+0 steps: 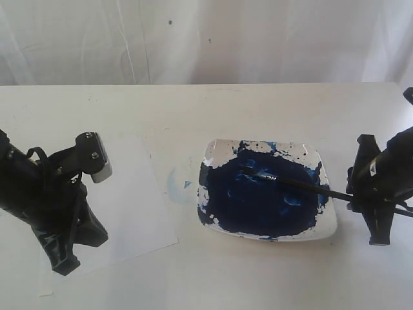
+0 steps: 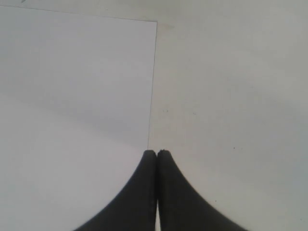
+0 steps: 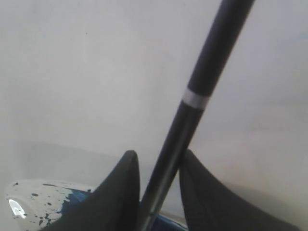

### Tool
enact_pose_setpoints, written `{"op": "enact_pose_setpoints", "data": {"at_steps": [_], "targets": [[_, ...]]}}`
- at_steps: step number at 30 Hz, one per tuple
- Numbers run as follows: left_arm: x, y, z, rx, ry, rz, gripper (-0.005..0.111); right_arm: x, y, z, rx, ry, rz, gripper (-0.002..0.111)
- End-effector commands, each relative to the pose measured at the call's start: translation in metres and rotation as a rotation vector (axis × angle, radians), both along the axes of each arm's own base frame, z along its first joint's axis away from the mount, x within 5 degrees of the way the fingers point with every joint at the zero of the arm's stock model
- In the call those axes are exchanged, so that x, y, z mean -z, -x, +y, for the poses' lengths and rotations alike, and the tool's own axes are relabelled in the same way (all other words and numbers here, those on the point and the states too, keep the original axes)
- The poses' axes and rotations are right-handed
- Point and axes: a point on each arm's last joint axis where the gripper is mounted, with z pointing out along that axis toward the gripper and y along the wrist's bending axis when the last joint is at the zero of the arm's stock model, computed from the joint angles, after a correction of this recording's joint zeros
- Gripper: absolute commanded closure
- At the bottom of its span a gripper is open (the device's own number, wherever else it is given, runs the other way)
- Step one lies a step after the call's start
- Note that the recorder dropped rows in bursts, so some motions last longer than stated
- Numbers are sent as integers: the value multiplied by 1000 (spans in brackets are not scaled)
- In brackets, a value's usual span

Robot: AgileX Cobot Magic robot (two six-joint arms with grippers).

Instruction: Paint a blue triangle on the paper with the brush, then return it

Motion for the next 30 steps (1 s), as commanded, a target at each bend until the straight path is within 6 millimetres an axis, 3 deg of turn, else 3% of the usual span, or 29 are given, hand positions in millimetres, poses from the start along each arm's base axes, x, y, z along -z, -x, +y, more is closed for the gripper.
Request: {"op": "enact_pose_setpoints", "data": {"at_steps": [1,4,12,22,25,30], "targets": [[1,4,-1,1,11,23,107,-1,1,-4,12,6,7,81],[1,4,-1,1,11,23,107,-1,1,-4,12,6,6,82],[1,4,-1,1,11,23,107,-1,2,-4,14,7,9,101],[1,4,-1,1,11,23,107,-4,3,-5,15,14,8,103],[1,4,-1,1,11,23,107,-16,1,-8,0,9,-54,103],[1,4,-1,1,11,23,107,-67,-7,1,-248,29,-398,103]]}}
